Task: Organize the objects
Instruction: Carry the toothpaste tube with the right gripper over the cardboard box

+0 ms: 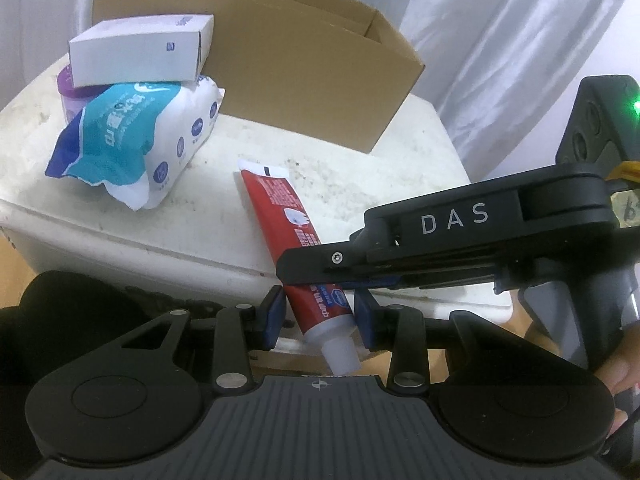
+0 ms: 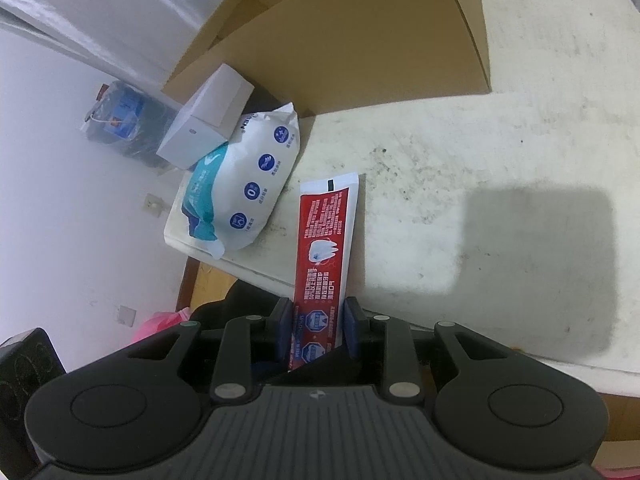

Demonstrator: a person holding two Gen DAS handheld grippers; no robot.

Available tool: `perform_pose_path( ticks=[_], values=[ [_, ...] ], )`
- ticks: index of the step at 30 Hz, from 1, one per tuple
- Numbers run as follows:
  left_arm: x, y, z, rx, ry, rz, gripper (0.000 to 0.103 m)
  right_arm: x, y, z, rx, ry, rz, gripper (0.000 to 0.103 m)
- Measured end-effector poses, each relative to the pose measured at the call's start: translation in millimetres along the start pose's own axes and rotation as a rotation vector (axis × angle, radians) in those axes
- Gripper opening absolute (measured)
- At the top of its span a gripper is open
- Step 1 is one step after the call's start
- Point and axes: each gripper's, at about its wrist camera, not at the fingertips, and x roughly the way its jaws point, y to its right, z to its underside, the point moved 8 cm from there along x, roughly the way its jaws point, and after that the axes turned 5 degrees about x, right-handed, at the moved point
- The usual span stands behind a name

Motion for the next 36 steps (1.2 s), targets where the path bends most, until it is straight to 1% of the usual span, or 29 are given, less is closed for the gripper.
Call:
perform_pose_path(
  ticks=[10,24,36],
  values=[
    [-6,1,0,0.013,0.038,-0.017,0.036,-5,-6,0,-0.017,0.019,-0.013,0.030],
    [-14,2,0,0.036,0.069,-0.030,0.036,-11,-13,2,-0.027,0.036,-0.015,0.030],
    [-28,6,-2,0.063,0.119,-0.044,0.036,-22,-25,3,-0.052,0.072,-0.030,0.030]
  ],
)
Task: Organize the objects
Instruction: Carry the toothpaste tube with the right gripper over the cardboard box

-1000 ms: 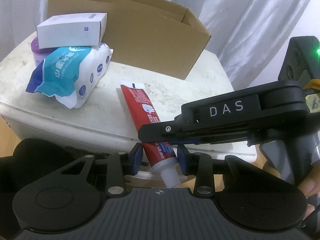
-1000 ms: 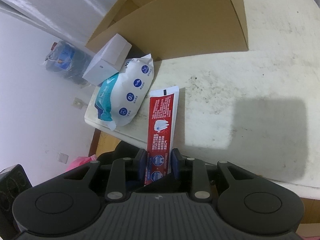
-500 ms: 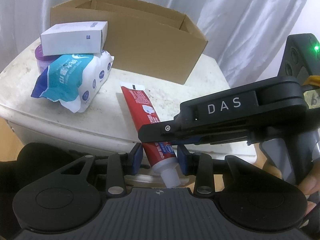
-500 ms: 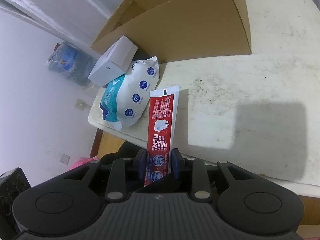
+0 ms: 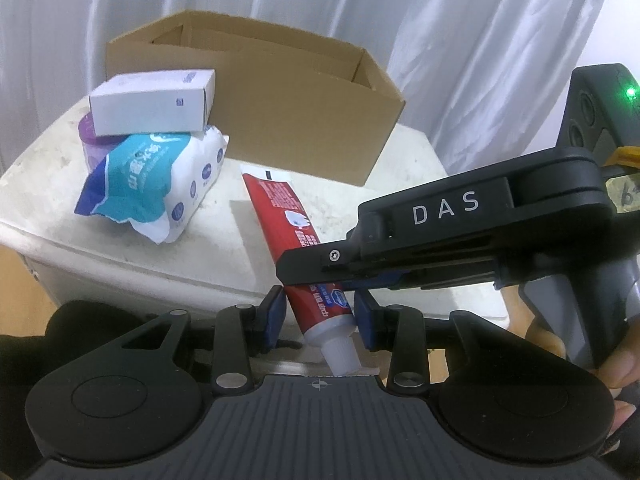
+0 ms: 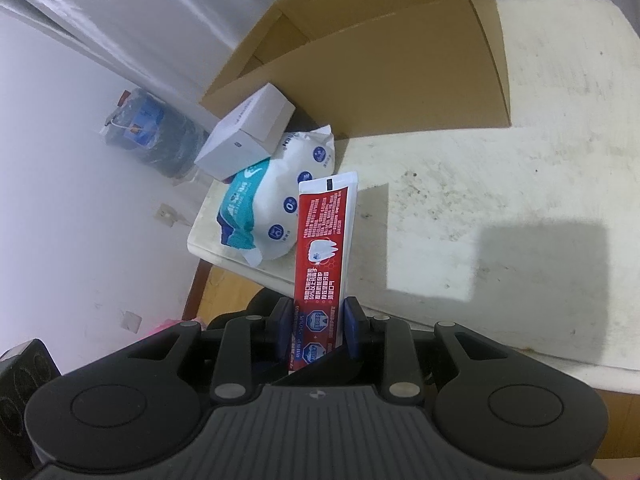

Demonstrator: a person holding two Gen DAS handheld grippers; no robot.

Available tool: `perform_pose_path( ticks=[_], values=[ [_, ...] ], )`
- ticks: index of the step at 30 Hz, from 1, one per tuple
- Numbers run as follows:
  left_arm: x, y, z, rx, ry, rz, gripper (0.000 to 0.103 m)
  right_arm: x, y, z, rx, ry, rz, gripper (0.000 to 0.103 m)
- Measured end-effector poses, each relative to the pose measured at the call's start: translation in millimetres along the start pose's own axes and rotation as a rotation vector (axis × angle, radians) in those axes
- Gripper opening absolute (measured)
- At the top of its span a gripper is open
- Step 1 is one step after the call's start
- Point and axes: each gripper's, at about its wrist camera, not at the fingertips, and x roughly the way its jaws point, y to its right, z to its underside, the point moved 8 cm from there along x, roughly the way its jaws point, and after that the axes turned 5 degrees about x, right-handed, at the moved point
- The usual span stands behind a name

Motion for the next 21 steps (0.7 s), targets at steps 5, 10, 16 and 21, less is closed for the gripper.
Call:
perform_pose_path(
  ticks=[5,10,16,21],
  values=[
    [-8,4,-5,0.015,0.029,-0.005,0.036,-8,-7,-2,-0.013,0.023,-0.012,0.030],
    [-17,8,-10,0.032,0.058,-0.018,0.036,-16,-14,-5,-0.023,0.043,-0.031,0.030],
    [-25,11,-18,0.052,0.083,-0.045,0.036,-23,-24,-10,-0.043,0.069,-0.061,0.030],
    [-34,8,-32,0.070,0.106,-0.055,0.036,-30,-34,-19,-0.050,0.097,-0.098,0.030]
  ],
)
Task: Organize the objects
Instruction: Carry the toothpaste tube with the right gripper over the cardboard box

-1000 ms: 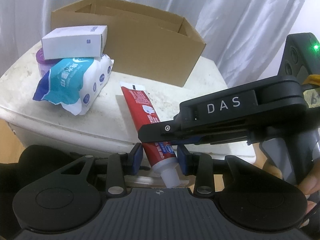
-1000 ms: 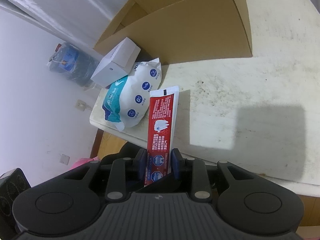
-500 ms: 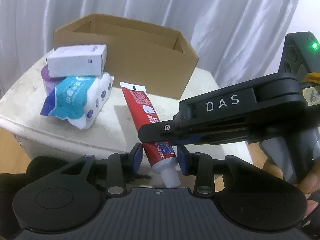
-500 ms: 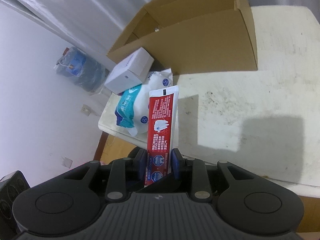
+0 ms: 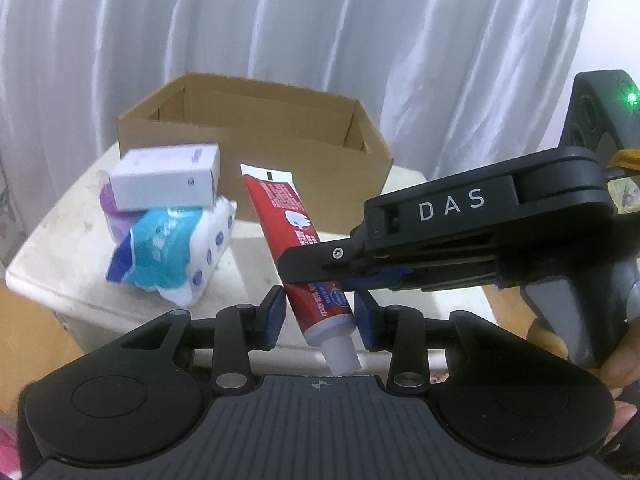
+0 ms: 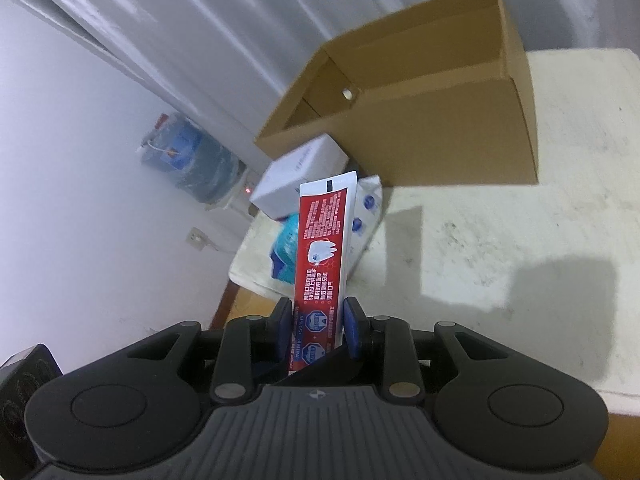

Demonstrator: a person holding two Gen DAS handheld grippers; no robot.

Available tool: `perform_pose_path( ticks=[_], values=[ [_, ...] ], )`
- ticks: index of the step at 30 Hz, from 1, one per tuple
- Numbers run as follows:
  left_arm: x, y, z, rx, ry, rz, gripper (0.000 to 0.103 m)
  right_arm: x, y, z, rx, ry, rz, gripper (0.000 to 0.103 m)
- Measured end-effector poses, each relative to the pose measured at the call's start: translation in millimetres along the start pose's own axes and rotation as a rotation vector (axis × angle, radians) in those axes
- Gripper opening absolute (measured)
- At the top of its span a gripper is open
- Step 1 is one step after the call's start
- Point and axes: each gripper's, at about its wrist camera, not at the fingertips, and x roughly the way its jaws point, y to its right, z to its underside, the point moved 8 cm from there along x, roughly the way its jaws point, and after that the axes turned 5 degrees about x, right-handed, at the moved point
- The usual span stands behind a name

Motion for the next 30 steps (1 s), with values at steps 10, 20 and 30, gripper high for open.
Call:
perform_pose_path(
  ticks=[10,20,30],
  values=[
    [-2,-2,-27,0.050,0.040,-0.027,0.036,-7,-12,-25,-0.004,0.060,-0.050,0.030],
    [5,-5,-50,0.087,0.048,-0.025,0.036,-9,-16,-47,0.011,0.097,-0.068,0.030],
    [14,-9,-73,0.117,0.048,-0.013,0.037,-8,-19,-72,0.032,0.126,-0.075,0.030]
  ],
)
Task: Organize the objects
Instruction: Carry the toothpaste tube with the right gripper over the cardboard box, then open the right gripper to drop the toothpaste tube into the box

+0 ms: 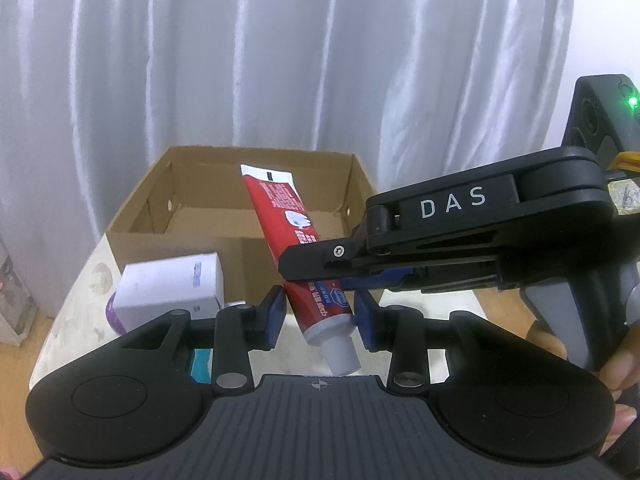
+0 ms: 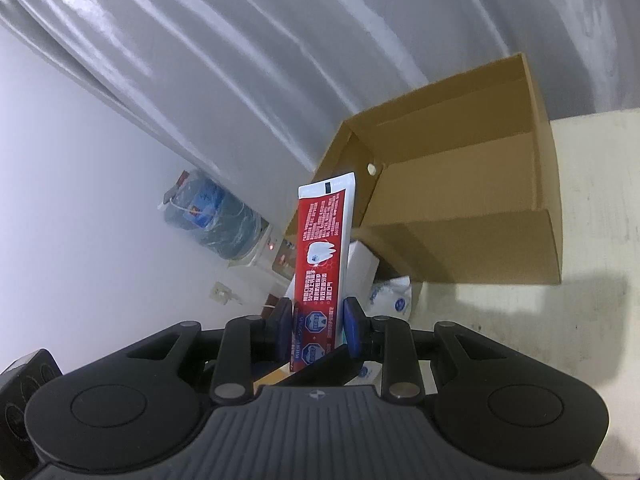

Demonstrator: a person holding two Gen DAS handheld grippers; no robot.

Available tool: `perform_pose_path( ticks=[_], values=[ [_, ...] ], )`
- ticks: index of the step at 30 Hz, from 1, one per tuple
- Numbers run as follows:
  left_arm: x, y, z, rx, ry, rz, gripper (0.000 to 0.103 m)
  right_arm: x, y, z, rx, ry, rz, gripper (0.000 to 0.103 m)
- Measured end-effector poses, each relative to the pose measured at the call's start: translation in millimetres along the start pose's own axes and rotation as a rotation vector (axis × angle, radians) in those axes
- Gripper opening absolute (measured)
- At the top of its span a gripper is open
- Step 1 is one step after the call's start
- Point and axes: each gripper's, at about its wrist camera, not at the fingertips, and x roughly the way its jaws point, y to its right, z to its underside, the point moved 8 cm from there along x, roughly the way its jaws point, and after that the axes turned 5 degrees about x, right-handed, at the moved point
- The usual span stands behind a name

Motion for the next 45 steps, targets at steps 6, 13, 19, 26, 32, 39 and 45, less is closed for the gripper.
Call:
perform_pose_path(
  ticks=[6,13,19,26,32,39,45],
  values=[
    [10,-9,-18,0.020,-0.011,0.018,0.037,6,-2,-19,0.026,0.011,0.012,0.030],
    [33,-30,-56,0.062,-0.041,0.054,0.037,24,-5,-59,0.073,0.039,-0.002,0.030],
    [74,-66,-83,0.077,-0.112,0.077,0.037,70,0,-98,0.133,0.012,0.010,0.030],
    [138,-115,-94,0.090,-0.268,0.070,0.037,138,13,-127,0.201,-0.085,0.062,0.030],
    [186,-142,-90,0.083,-0.376,0.051,0.036,185,24,-140,0.207,-0.128,0.098,0.030],
    [191,-152,-84,0.076,-0.383,0.025,0.039,194,21,-137,0.222,-0.131,0.091,0.029],
    [151,-153,-87,0.047,-0.311,-0.005,0.051,163,18,-135,0.236,-0.109,0.067,0.030]
  ],
)
